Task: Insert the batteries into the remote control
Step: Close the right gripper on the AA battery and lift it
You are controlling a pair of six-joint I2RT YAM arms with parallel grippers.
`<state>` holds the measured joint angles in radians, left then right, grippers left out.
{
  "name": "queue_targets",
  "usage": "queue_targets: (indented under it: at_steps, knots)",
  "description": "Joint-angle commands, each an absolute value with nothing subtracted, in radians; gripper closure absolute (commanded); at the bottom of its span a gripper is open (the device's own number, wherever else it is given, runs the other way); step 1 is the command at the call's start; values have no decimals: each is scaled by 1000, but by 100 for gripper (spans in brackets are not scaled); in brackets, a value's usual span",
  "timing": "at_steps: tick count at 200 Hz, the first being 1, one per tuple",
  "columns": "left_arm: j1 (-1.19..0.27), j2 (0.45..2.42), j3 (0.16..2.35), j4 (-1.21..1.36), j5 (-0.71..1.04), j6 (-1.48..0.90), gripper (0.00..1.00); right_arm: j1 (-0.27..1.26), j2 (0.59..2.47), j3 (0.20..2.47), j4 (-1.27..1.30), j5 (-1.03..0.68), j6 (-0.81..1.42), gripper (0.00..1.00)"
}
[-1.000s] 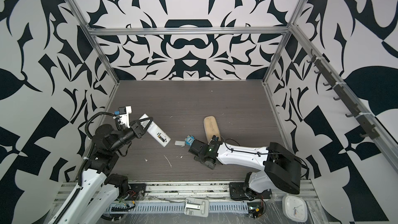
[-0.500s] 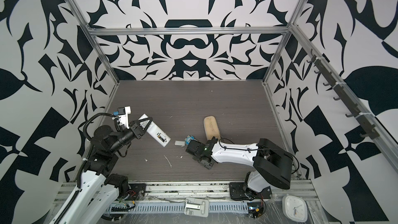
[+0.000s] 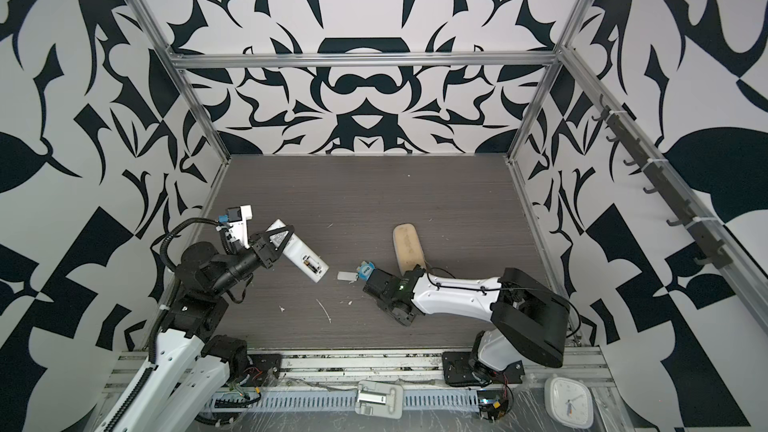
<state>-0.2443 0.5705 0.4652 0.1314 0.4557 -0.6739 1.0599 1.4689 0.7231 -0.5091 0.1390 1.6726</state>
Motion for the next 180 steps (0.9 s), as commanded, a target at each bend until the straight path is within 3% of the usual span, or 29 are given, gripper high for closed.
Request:
queue_targets:
  at_steps: [1,22,48,88,126,143,180]
  knots:
    - [-248,564,456,161,447,-660,100,1052,1495,681,-535,129,1660,61]
    - [-248,569,456,162,445,-660,100,1052,1533,719,-566,137,1575,69]
    - [-247,575,455,164,447,-661,100,1052,1616,811,-665,176,1398,86]
    - [-246,580,454,161,443,-662,100,1057,1671,869,-649,253,1195,95]
    - [-247,593,458,157,448,-663,100,1058,1755,976,-545,229,807,96]
    - [-246,603,473,129,442,-652,100,1064,1784,1008,-523,137,654,96]
    - [-246,600,484,97,426,-650,100,1068,1750,945,-460,30,572,85]
